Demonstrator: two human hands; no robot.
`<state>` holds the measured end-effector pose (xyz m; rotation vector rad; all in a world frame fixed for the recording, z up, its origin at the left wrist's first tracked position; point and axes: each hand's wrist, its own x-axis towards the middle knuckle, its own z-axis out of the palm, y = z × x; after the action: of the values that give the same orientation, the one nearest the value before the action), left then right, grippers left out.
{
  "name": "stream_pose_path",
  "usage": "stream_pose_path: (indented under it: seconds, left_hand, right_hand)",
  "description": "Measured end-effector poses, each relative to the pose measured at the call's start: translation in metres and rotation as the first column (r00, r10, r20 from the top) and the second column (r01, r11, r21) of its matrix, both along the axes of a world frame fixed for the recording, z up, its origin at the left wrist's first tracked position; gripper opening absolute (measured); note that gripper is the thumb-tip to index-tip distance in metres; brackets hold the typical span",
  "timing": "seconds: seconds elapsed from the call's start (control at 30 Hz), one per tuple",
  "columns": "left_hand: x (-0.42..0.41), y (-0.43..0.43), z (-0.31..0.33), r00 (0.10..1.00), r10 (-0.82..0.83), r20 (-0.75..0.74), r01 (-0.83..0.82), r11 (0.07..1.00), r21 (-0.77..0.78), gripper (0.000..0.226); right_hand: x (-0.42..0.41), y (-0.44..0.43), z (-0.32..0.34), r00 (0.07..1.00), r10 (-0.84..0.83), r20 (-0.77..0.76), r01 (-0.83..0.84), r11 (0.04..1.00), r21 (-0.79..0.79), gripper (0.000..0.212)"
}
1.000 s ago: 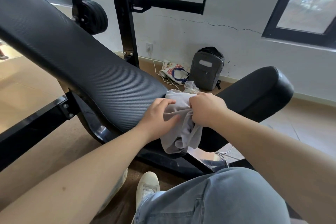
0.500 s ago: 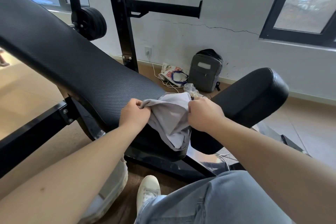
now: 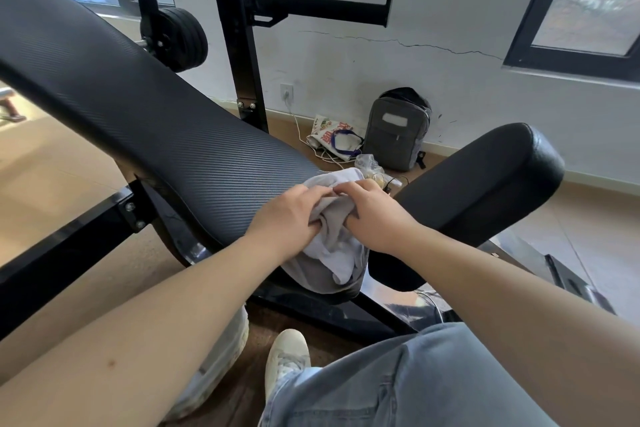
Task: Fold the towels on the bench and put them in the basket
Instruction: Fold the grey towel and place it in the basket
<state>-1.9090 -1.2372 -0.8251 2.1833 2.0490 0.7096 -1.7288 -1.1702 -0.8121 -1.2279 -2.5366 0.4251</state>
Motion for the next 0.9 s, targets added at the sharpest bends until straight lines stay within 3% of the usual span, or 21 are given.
stream_pose_path:
  seconds: [0.07, 0.13, 0.23, 0.33, 0.4, 0.53, 0.67, 0.77, 0.83, 0.9]
  left_hand:
    - [-0.004, 0.001, 0.002, 0.991, 0.062, 0.118, -0.067, 0.997, 0.039, 0.023]
    - [-0.007, 0.000, 0.006, 0.951, 0.136, 0.279, -0.160, 0.985, 0.065, 0.012]
    - [-0.008, -0.001, 0.015, 0.847, 0.217, 0.486, -0.297, 0.950, 0.093, 0.005]
    - [-0.014, 0.001, 0.019, 0.765, 0.254, 0.592, -0.373, 0.924, 0.086, 0.015]
    - [-0.019, 0.001, 0.020, 0.770, 0.233, 0.594, -0.353, 0.931, 0.091, 0.030]
    - [-0.026, -0.006, 0.020, 0.831, 0.146, 0.536, -0.255, 0.958, 0.134, 0.052]
    - [-0.031, -0.005, 0.019, 0.902, -0.012, 0.432, -0.028, 0.996, 0.085, 0.085]
    - [-0.027, 0.005, 0.024, 0.914, -0.039, 0.405, 0.005, 0.996, 0.084, 0.107]
    - [-0.024, 0.013, 0.034, 0.891, 0.024, 0.453, -0.055, 0.997, 0.053, 0.106]
    - [-0.026, 0.022, 0.042, 0.860, 0.152, 0.486, -0.163, 0.986, -0.021, 0.075]
  right_hand:
    - [0.000, 0.000, -0.001, 0.999, 0.001, -0.049, 0.000, 1.000, 0.018, 0.047]
    - [0.000, -0.002, 0.000, 0.996, 0.027, -0.087, -0.025, 0.999, 0.025, 0.046]
    - [-0.001, -0.003, 0.003, 0.995, 0.048, -0.083, -0.051, 0.998, -0.030, 0.060]
    - [-0.004, 0.004, -0.001, 0.998, -0.017, 0.055, 0.014, 0.998, 0.065, 0.062]
    - [-0.010, 0.011, -0.002, 0.997, -0.073, 0.007, 0.072, 0.996, 0.051, 0.047]
    - [-0.026, 0.017, 0.013, 0.944, -0.201, -0.260, 0.219, 0.975, 0.040, 0.035]
    - [-0.044, 0.015, 0.038, 0.890, -0.179, -0.420, 0.178, 0.983, -0.042, 0.036]
    - [-0.060, 0.018, 0.049, 0.863, -0.140, -0.485, 0.083, 0.987, -0.138, 0.028]
    - [-0.070, 0.018, 0.050, 0.839, -0.107, -0.533, -0.025, 0.972, -0.234, 0.027]
    - [-0.078, 0.022, 0.049, 0.837, -0.046, -0.545, -0.092, 0.970, -0.224, 0.035]
